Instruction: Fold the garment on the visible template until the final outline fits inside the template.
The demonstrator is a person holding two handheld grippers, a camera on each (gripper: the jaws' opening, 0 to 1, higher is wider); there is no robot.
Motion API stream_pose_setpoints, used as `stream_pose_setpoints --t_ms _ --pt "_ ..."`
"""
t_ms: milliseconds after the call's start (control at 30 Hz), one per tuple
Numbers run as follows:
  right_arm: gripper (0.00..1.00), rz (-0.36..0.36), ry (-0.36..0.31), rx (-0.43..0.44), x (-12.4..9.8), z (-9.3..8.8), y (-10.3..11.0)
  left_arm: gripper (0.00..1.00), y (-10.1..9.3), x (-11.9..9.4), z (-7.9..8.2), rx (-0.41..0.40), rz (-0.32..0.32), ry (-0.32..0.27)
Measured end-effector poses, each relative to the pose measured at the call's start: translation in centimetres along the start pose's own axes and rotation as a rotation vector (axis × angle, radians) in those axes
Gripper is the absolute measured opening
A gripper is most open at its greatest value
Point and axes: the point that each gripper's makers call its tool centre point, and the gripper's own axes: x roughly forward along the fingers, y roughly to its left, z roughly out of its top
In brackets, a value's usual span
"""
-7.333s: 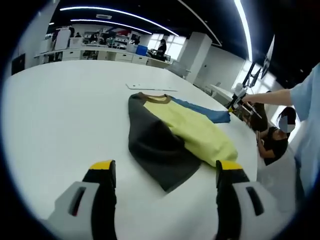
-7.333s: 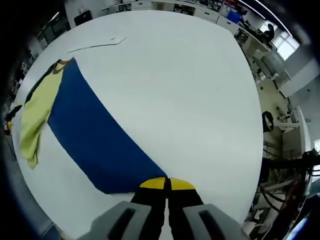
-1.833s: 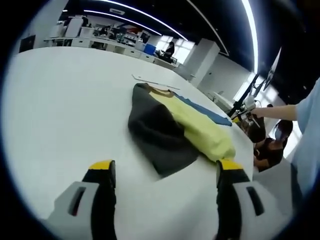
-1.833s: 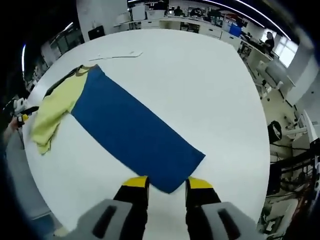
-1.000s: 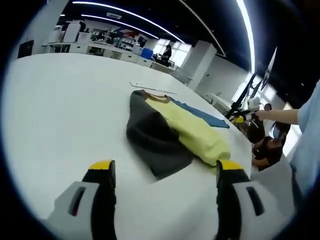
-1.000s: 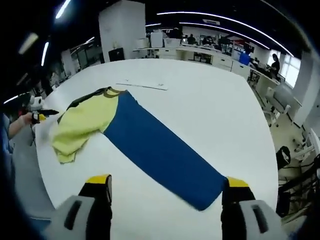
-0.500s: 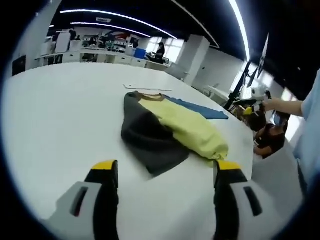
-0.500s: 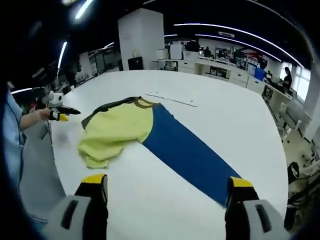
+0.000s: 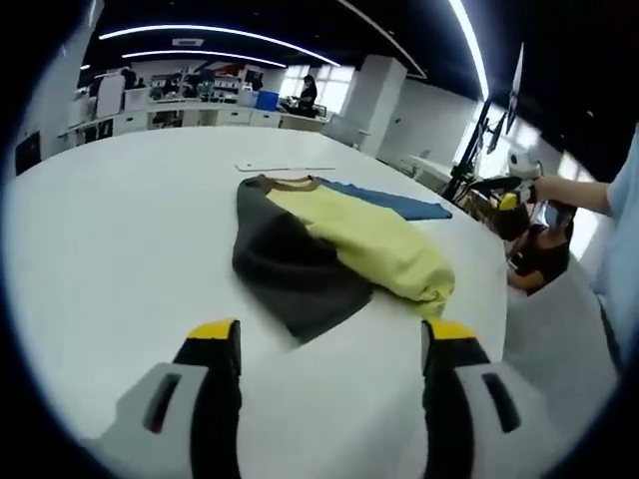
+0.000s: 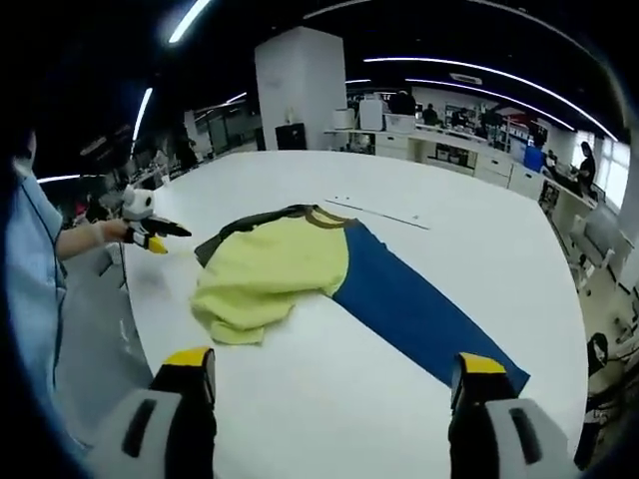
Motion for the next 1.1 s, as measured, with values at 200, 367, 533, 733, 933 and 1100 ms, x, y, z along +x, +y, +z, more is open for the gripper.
stream_pose_setpoints --t_ms 200,367,533,733,933,1100 --pt "0.99 0.020 0.005 -0.002 1.1 0.1 0.5 0.71 0.0 -0.2 -0.1 0.003 0.000 0.002" --pt "0.97 0.037 0.007 0.000 1.6 0.2 0.8 0.68 0.5 -0.3 -0.1 0.063 0.032 0.011" --pt "0.96 0.041 0.008 0.018 1.7 -0.3 1.1 0.53 1.0 0.5 -0.8 0.220 0.059 0.081" --pt "0.95 0.043 0.014 0.051 1.2 -1.6 1.4 0.39 1.3 2.2 -0.7 0.468 0.111 0.132" --pt "0.94 0.033 0.007 0.099 0.2 -2.9 1.8 0.26 1.4 3.7 -1.0 0.563 0.084 0.186" --pt "0.93 0.024 0.009 0.130 -0.5 -3.9 2.1 0.20 1.8 5.0 -1.9 0.615 0.059 0.248"
